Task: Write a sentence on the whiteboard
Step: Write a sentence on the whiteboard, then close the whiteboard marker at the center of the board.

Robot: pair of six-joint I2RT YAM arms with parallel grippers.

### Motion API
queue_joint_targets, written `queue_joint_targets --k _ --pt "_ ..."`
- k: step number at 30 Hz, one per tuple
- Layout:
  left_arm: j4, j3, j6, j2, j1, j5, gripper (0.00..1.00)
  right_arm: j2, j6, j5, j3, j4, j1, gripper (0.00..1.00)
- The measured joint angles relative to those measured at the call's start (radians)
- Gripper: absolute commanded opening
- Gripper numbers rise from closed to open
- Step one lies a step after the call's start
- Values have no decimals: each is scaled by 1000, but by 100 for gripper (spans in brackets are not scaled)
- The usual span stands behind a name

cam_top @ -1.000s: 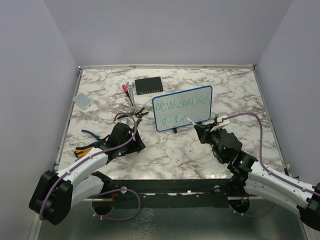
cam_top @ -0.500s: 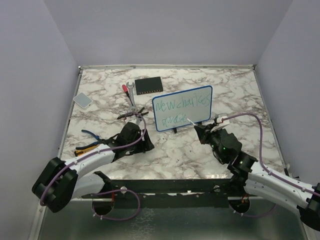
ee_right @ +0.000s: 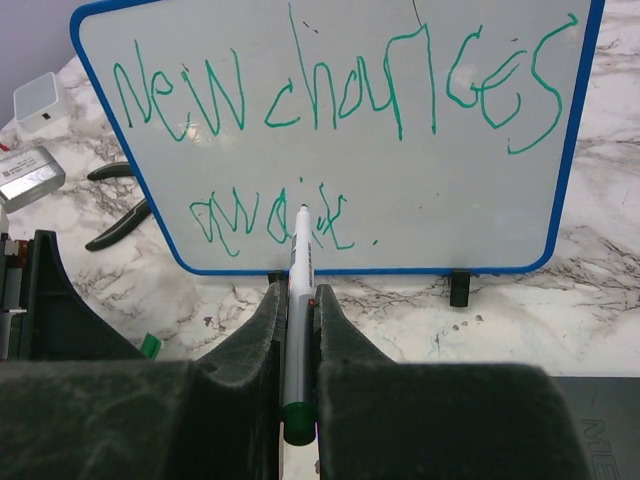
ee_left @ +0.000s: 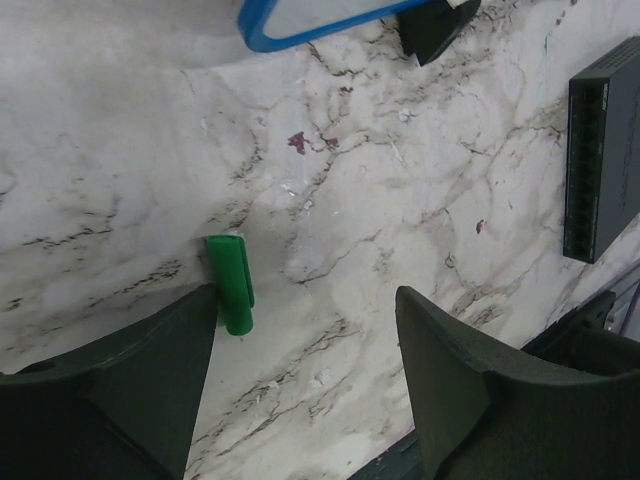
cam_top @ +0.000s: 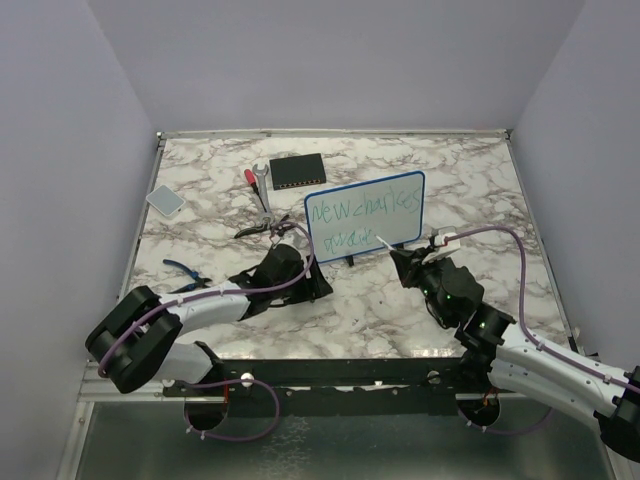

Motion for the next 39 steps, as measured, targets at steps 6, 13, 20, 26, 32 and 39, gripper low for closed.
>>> queue_joint_targets --k 6,13,20,26,32,39 --pt "7 5 -19 12 -48 -7 73 0 0 10 0 0 0 1" --pt "-10 5 -30 1 -74 -51 74 0 0 25 -15 1 0 1" --pt "0 11 -37 12 -86 -75 74 -6 0 31 -18 0 0 1" --pt "51 16 -61 44 -116 -77 74 -26 0 42 -19 0 0 1" --pt "110 32 -63 84 -140 -98 74 -32 0 47 -19 0 0 1" --pt "146 50 -11 88 -142 -129 76 -51 0 54 -19 -8 0 1"
